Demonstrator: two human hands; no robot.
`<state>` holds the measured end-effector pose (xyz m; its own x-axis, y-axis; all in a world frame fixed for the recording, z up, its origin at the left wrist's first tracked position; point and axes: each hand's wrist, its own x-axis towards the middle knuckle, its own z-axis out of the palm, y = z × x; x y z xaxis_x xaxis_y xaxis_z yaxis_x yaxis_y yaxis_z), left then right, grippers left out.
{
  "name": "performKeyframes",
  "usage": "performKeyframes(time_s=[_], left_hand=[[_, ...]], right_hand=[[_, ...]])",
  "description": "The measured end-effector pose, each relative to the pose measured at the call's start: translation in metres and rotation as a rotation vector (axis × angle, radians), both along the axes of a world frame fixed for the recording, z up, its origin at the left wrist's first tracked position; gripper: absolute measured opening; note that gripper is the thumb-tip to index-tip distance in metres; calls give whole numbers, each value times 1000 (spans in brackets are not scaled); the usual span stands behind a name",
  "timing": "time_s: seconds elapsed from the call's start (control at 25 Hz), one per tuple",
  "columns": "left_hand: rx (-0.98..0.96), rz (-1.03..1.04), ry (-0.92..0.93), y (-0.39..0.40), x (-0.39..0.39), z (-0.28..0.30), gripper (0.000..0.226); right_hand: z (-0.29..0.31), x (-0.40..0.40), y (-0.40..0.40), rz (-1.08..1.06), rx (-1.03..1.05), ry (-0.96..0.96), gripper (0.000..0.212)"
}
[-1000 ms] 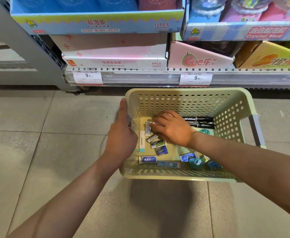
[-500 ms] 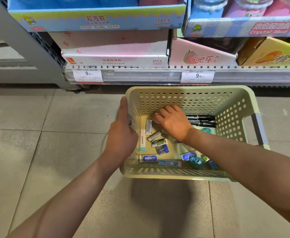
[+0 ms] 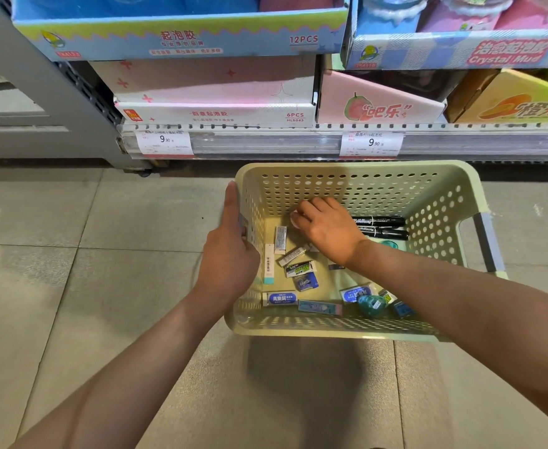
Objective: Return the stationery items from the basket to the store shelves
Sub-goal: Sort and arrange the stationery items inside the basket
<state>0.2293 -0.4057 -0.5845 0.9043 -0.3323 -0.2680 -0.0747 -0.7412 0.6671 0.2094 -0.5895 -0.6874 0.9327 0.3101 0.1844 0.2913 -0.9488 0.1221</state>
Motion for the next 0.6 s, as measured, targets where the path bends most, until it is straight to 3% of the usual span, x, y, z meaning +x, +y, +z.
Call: performKeyframes(time_s=[0.28,0.44,0.6], left_hand=[[6,-2,2,2,1,-2,78],[17,6,-6,2,2,-6,78],[20,2,-33,4,2,-7,79]], right_hand=[[6,-1,0,-14,24,73,48],[18,-11,4,212,134,94,30],[13,-22,27,393,136,449,19]])
